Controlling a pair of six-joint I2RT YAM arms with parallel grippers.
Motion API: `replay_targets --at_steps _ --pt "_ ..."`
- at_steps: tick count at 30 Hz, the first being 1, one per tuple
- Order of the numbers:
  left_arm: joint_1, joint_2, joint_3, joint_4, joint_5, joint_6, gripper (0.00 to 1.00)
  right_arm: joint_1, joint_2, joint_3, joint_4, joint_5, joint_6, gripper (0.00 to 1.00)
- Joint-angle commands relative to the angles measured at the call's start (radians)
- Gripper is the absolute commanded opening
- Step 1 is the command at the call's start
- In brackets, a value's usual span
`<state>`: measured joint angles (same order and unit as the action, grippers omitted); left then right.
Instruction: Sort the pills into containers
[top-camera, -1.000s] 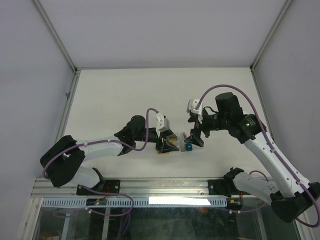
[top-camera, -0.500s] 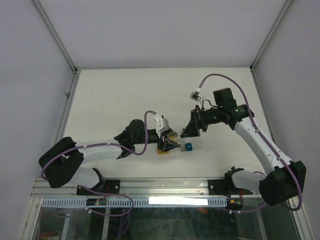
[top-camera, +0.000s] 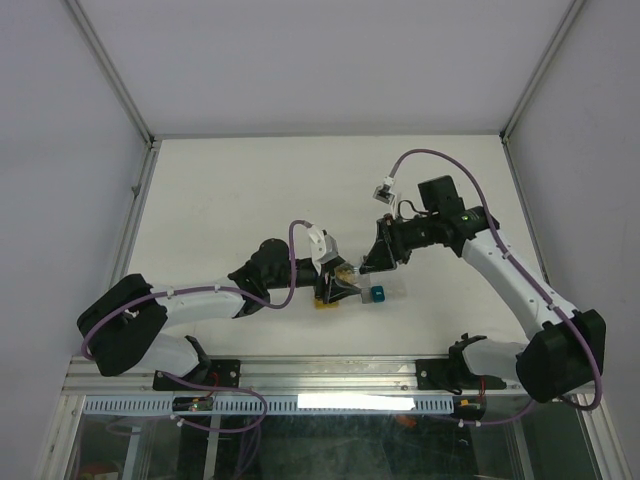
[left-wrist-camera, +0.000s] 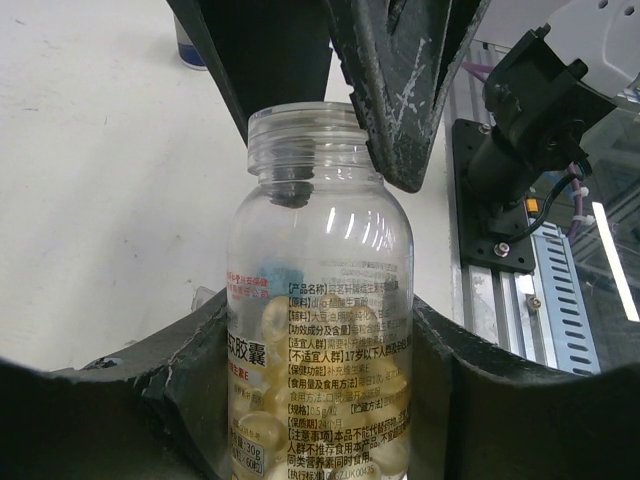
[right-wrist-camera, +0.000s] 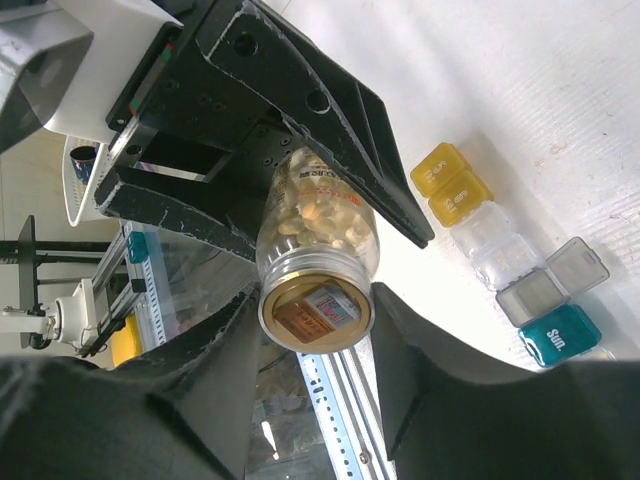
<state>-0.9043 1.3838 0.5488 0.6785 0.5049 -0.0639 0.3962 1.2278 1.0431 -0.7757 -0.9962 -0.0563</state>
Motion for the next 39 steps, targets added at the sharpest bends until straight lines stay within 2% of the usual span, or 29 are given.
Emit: replay_targets --at_steps 1,4,9,10,14,16,17,21,24,27,29,32,34,37,39 --pt "-0.009 -0.017 0.024 0.063 0.001 -0.008 0.00 0.017 0.008 0.024 0.034 -0.057 0.022 0.46" --pt "-0.008 -0.011 0.032 0.051 0.010 -0.006 0.00 0.017 0.015 0.031 0.043 -0.058 0.034 0.58" --pt "-0.008 -0.005 0.040 0.045 0.014 -0.008 0.00 0.017 0.021 0.038 0.049 -0.063 0.038 0.56" --pt "-0.009 -0.006 0.040 0.044 0.014 -0.008 0.00 0.017 0.019 0.037 0.047 -0.066 0.036 0.51" --pt "-0.007 -0.005 0.047 0.041 0.019 -0.013 0.00 0.017 0.006 0.036 0.032 -0.066 -0.001 0.15" --pt "-0.006 -0.003 0.057 0.026 0.036 -0.019 0.00 0.022 0.005 0.044 0.006 -0.057 -0.054 0.04" --pt "-0.004 -0.001 0.062 0.025 0.051 -0.025 0.00 0.030 0.005 0.052 -0.026 -0.042 -0.108 0.00" --pt "0.029 0.024 0.085 0.039 0.209 -0.085 0.00 0.189 -0.023 0.087 -0.127 0.122 -0.449 0.00" --pt "0.060 0.085 0.113 0.055 0.345 -0.137 0.00 0.279 -0.082 0.066 -0.122 0.265 -0.775 0.00" --pt "0.077 0.126 0.136 0.070 0.424 -0.167 0.00 0.288 -0.100 0.040 -0.145 0.346 -1.149 0.00" --pt "0.077 0.129 0.139 0.062 0.421 -0.151 0.00 0.287 -0.078 0.047 -0.152 0.359 -1.244 0.00" --pt "0.077 0.109 0.137 0.021 0.393 -0.108 0.00 0.286 -0.070 0.069 -0.107 0.305 -1.163 0.00" --pt "0.077 0.086 0.130 -0.009 0.370 -0.081 0.00 0.287 -0.080 0.077 -0.083 0.301 -1.090 0.08" --pt "0.077 0.058 0.111 -0.015 0.345 -0.064 0.00 0.276 -0.098 0.087 -0.055 0.329 -0.928 0.49" --pt "0.077 0.053 0.104 -0.018 0.333 -0.059 0.00 0.254 -0.115 0.089 -0.048 0.320 -0.832 0.67"
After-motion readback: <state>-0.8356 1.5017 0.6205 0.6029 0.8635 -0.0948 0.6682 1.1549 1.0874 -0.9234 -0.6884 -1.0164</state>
